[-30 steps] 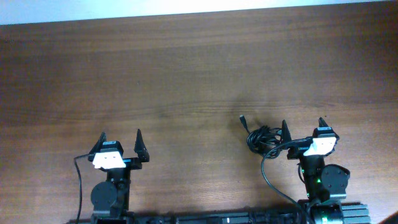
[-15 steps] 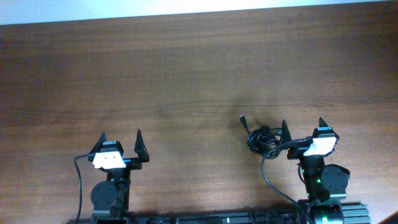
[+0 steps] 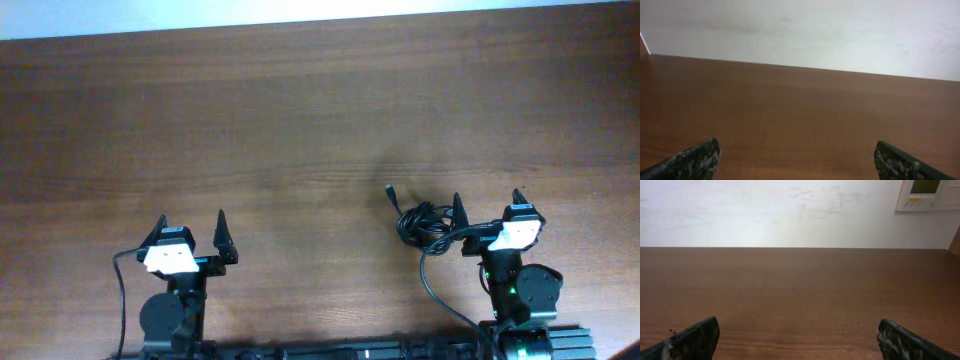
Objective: Untangle cables
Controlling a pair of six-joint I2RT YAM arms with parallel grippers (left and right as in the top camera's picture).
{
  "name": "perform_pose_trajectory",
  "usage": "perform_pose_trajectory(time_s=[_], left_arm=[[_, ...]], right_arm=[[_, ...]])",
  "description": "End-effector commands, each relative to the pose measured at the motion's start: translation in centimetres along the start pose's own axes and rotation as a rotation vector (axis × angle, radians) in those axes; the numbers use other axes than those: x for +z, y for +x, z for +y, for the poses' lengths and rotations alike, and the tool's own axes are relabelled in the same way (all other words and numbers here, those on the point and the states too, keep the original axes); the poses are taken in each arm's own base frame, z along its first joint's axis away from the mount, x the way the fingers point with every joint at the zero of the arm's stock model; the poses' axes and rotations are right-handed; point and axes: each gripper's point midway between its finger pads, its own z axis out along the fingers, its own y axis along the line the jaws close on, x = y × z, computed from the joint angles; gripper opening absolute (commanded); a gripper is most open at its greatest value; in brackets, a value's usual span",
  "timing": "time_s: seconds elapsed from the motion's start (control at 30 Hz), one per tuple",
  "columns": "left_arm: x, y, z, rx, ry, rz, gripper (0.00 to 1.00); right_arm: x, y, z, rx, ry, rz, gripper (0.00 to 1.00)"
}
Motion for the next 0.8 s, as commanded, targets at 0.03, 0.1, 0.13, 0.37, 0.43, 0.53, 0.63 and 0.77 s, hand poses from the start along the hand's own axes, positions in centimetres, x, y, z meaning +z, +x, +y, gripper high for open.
perform_pose_trajectory(time_s=[0.03, 0.1, 0.13, 0.37, 0.43, 0.53, 0.63, 0.77], left_arm=[[-0.8, -2.3, 0.0, 0.022, -0.004, -0.035, 0.98], [-1.0, -2.6, 0.0, 0.036, -0.004, -0.033, 0.98], [-1.1, -2.8, 0.0, 0.036, -0.005, -0.028, 0.98], [-0.4, -3.1, -0.1, 0.046, -0.009, 0.041, 0.98], [-0.1, -3.2, -0.2, 0.048, -0.009, 0.062, 0.98], [0.0, -3.9, -0.3, 0.050, -0.009, 0.092, 0.98], [0.0, -4.2, -0.5, 0.076, -0.003, 0.148, 0.99], [0.6, -4.7, -1.2, 0.124, 0.036, 0.208, 0.99]], right_arm=[[0.0, 0.2, -0.4, 0.001, 0.020, 0.002, 0.99], [0.0, 0.2, -0.4, 0.001, 0.019, 0.002, 0.99], [0.0, 0.2, -0.4, 0.001, 0.020, 0.002, 0.99], [0.0, 0.2, -0.4, 0.001, 0.020, 0.002, 0.99], [0.0, 0.2, -0.4, 0.001, 0.019, 0.002, 0.99], [0.0, 0.2, -0.4, 0.001, 0.020, 0.002, 0.99], [0.0, 0.2, -0.4, 0.001, 0.020, 0.002, 0.99], [0.0, 0.2, -0.4, 0.001, 0.019, 0.002, 0.99]])
